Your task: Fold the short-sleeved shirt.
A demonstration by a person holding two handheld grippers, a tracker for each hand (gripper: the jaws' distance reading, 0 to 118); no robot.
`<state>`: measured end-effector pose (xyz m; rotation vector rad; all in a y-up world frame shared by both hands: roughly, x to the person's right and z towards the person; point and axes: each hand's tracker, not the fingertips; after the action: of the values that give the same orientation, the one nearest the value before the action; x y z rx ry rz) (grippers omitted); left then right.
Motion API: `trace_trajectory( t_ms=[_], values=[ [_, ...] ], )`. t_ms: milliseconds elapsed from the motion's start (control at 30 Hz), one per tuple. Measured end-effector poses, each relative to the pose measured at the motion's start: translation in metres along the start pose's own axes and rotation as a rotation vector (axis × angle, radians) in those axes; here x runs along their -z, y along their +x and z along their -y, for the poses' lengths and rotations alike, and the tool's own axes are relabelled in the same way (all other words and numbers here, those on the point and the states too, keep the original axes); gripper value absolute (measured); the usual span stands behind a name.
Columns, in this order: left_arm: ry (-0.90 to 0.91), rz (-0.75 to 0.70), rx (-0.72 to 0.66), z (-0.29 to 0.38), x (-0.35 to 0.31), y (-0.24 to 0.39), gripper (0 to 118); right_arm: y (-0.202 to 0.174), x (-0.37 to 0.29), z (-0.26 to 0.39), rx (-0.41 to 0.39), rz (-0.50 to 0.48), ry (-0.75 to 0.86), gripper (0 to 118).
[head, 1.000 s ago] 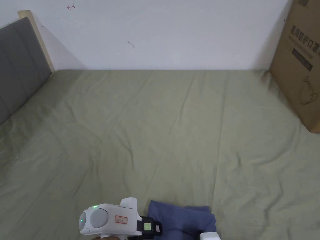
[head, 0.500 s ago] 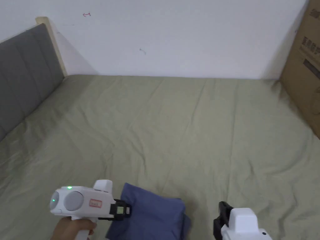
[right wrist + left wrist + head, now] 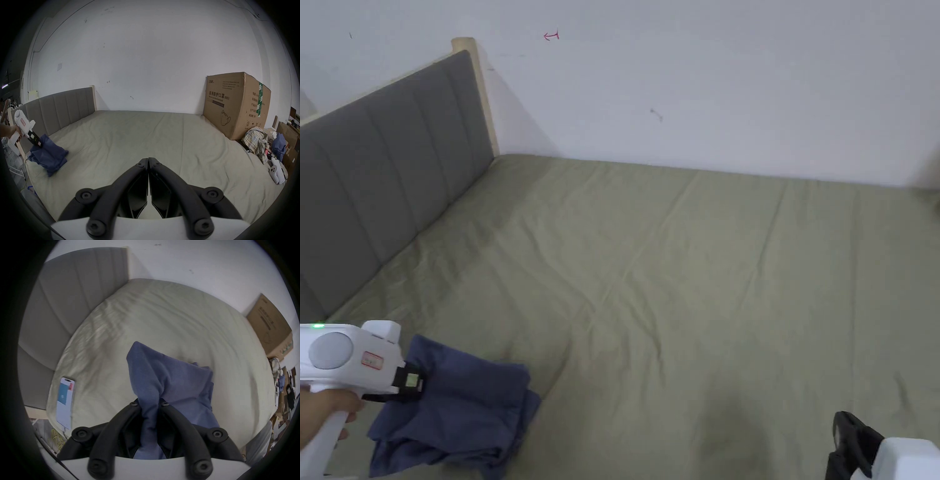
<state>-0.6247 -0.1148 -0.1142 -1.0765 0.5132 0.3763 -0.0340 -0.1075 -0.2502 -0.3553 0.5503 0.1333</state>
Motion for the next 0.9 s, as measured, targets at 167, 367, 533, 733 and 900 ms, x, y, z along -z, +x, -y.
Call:
trace_trajectory(
  t_ms=[167, 367, 533, 733, 900],
  values=[
    [-0.03, -0.024, -0.043, -0.001, 0.021, -0.02, 13, -0.001, 0.013, -0.005, -0.035, 0.024, -0.003, 0],
    [-0.05, -0.034, -0.078, 0.005, 0.031, -0.013, 14, -0.002, 0.016, -0.011, -0.023, 0.019, -0.028, 0],
    [0.003, -0.008, -0.181, -0.002, 0.003, -0.012, 57, 0.008, 0.004, -0.019, -0.001, 0.028, -0.004, 0],
    [0.166, 0.034, -0.141, -0.007, -0.066, 0.024, 76, 0.03, -0.024, -0.045, 0.028, 0.047, 0.071, 0],
    [0.37, 0.05, -0.089, -0.004, -0.139, 0.069, 76, 0.049, -0.051, -0.079, 0.032, 0.054, 0.143, 0]
  ],
)
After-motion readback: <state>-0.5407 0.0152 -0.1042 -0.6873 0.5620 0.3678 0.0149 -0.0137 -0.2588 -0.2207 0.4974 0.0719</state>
